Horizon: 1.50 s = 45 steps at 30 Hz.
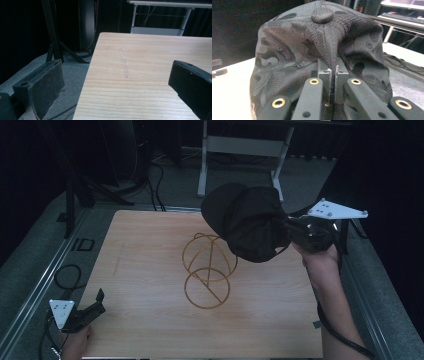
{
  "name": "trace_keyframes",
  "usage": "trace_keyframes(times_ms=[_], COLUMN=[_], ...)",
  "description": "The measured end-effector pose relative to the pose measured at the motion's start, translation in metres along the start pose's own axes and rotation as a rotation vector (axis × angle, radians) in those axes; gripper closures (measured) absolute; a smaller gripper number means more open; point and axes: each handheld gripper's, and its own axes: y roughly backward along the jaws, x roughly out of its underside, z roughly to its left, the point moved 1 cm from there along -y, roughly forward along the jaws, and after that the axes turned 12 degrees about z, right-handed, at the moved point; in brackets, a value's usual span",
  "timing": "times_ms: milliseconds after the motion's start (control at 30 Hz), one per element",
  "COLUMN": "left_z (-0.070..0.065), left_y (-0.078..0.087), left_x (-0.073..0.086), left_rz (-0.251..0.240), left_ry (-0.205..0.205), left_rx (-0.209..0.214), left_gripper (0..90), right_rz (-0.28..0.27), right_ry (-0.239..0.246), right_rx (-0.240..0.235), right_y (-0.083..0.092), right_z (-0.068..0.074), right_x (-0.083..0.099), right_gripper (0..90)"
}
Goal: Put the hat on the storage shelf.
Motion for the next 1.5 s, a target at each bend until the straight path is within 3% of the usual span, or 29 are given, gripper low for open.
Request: trace_keyframes(times_ms=[200,733,1167,1500], left_z=[0.0,0.001,0.0,0.0], left_y=[0.0,0.0,0.0,0.0], left_x=[0.0,0.0,0.0,0.0], left_rz=[0.001,0.0,-0.003,-0.002], left_ry=[0.0,0.001,0.005,0.001], left_rx=[0.001,0.003,0.004,0.005], left_gripper=[0.6,0.6,0.6,0.6], right_rz=[0.011,0.041,0.1,0.151], right_ry=[0.039,0.088,0.067,0.056], right_rx=[-0.047,-0.138,-0.168,-0.161], right_y=[-0.015,-0.046,-0.07,-0.088], right_z=[0.019,0.056,0.061,0.063], right_x=[-0.007,-0.015,0.005,0.023], right_gripper=[87.5,87.4,87.3,87.1])
